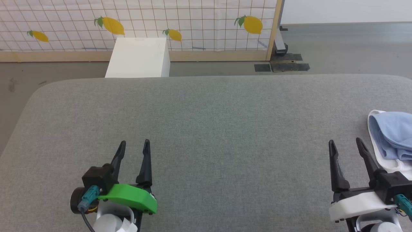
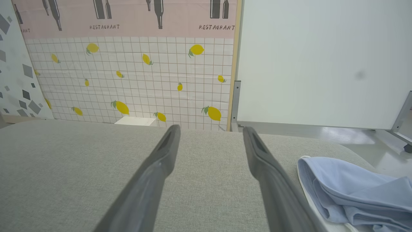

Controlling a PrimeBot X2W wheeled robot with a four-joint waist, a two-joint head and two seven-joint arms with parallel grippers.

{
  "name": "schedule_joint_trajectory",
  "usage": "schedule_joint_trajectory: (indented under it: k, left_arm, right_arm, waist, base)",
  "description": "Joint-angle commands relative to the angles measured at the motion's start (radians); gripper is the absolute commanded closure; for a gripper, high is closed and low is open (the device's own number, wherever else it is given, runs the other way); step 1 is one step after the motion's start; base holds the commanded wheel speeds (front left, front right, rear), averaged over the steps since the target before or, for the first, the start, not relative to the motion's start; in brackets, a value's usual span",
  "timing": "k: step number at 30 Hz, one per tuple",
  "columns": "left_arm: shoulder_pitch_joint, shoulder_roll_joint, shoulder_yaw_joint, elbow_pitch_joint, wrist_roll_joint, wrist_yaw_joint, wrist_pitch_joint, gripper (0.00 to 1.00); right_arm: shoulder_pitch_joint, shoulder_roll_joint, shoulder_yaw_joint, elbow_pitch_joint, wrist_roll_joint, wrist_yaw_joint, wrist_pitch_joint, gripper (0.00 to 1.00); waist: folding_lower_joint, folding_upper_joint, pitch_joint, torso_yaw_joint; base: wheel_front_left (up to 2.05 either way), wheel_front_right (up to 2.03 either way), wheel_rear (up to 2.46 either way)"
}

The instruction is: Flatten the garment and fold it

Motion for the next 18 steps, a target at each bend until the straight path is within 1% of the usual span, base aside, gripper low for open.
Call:
schedule_joint_trajectory:
  k: [1, 4, 5, 18]
  left_arm:
    - [0.012, -0.005, -0.002, 0.002, -0.015, 0.005, -0.004, 0.0]
    - [0.013, -0.005, -0.007, 0.004, -0.021, 0.008, -0.004, 0.0]
    - [0.002, 0.0, -0.008, 0.001, -0.017, 0.003, 0.0, 1.0]
    - [0.001, 0.0, -0.007, 0.001, -0.018, 0.003, 0.001, 1.0]
  right_arm:
    - [0.011, 0.003, 0.001, -0.006, 0.007, -0.002, 0.002, 0.0]
    - [0.015, 0.003, 0.003, -0.005, 0.016, -0.002, 0.003, 0.0]
    - [0.001, 0.0, 0.002, -0.001, 0.011, 0.0, 0.0, 1.0]
    - [0.001, 0.0, 0.001, 0.001, 0.011, 0.0, 0.0, 1.0]
  waist:
    - [0.0001, 0.0, 0.0, 0.0]
    - [0.0001, 0.0, -0.001, 0.001]
    - [0.0001, 0.0, -0.001, 0.001]
    - [0.0001, 0.0, -0.001, 0.001]
  base:
    - [0.0, 0.0, 0.0]
    - [0.0, 0.0, 0.0]
    - [0.0, 0.0, 0.0]
    - [0.0, 0.0, 0.0]
